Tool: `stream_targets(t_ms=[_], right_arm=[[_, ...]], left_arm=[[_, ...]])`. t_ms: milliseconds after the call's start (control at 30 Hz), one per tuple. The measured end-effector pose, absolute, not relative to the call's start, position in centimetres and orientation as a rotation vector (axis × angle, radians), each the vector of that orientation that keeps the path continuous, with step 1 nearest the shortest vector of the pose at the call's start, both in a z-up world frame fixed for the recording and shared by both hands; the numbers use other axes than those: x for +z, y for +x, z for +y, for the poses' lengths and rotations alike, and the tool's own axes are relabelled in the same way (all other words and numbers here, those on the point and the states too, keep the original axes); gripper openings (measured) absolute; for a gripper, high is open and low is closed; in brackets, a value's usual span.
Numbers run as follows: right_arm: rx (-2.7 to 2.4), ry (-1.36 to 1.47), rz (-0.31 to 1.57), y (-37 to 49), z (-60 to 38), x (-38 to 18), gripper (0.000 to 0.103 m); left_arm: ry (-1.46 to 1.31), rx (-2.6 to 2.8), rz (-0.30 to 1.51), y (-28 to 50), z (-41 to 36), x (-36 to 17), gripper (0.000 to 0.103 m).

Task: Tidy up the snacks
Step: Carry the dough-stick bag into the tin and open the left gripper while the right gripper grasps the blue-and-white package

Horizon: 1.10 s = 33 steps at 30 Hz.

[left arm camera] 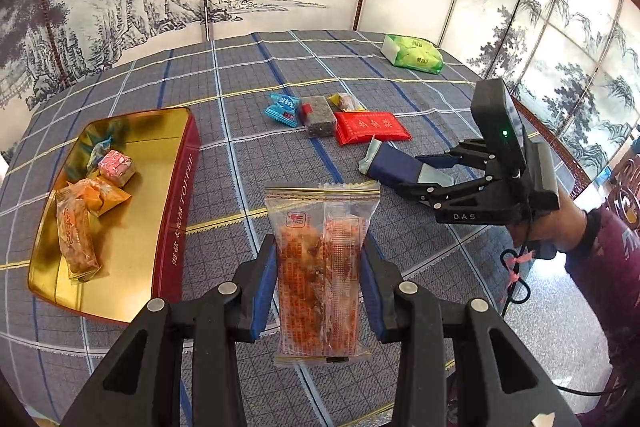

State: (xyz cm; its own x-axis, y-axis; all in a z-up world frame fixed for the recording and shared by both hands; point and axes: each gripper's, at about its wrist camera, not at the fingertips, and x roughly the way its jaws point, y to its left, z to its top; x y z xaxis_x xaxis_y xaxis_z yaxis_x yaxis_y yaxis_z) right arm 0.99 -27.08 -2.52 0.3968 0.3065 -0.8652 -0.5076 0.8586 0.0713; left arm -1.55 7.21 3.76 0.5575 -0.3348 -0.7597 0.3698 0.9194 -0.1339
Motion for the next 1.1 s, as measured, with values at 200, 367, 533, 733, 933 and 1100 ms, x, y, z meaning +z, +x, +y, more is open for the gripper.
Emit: stream_targets(t_ms=[200, 367, 533, 733, 933, 1100], right_arm=[[0.416, 0.117, 0.94, 1.1, -31.0, -1.2, 0.052], [0.305, 0.28, 0.899, 0.7, -33.6, -1.7, 0.052], [0.268, 0.284, 0.911, 0.7, -33.7, -2.3, 0.052], [0.255, 0.273, 0.904, 0.5, -33.5, -2.5, 0.052], [0.254, 0.293, 0.905, 0.6, -33.6, -2.7, 0.052], [0.252, 0.293, 0.911, 0.7, -33.7, -2.8, 0.052]], left_arm=[[-0.007, -0.387, 0.85, -2.4, 9.2, 4.6, 0.035], [-0.071, -0.325, 0.826, -2.7, 12.9, 5.8, 0.035], [-0.076, -0.22, 0.793, -1.6, 17.2, 7.1, 0.035], [-0.05, -0.149, 0.793, 1.0, 20.1, 6.9, 0.035], [-0.004, -0.128, 0.827, 5.6, 20.2, 4.8, 0.035], [-0.012, -0.118, 0.886, 9.9, 20.0, 2.4, 0.035]])
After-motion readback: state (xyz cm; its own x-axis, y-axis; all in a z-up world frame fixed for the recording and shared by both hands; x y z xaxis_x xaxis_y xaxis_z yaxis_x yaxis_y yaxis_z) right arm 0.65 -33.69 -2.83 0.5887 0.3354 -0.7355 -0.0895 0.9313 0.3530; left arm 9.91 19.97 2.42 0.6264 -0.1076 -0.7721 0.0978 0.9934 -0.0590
